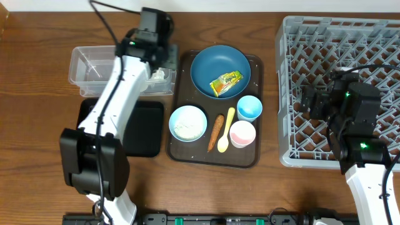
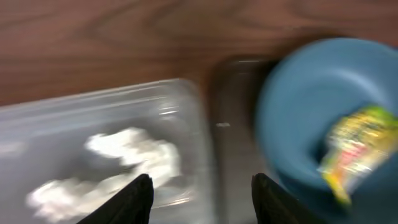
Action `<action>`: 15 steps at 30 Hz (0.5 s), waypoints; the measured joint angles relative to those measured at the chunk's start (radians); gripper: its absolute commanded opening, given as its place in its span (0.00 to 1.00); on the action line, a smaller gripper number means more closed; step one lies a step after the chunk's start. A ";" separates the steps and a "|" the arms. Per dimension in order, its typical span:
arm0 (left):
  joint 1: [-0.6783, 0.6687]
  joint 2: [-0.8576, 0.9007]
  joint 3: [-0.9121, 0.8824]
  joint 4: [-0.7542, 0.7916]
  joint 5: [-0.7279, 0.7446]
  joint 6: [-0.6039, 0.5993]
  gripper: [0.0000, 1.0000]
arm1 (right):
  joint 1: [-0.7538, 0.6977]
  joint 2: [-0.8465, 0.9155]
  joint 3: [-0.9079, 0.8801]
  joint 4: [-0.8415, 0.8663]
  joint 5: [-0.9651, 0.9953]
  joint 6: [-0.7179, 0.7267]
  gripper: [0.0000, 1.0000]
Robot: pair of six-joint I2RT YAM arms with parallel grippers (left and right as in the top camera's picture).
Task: Sort waste into correct bins and load items into the dishwasher rack
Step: 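Move the tissue with the left gripper and release it into the clear bin, then grasp the yellow snack wrapper on the plate with the left gripper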
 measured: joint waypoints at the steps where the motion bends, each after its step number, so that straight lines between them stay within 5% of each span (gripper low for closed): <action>1: -0.018 0.000 0.000 0.005 0.018 0.009 0.54 | 0.000 0.000 0.000 0.000 0.000 0.000 0.99; 15: -0.186 0.103 0.000 0.012 0.101 0.060 0.61 | 0.000 0.000 0.000 0.000 0.000 0.000 0.99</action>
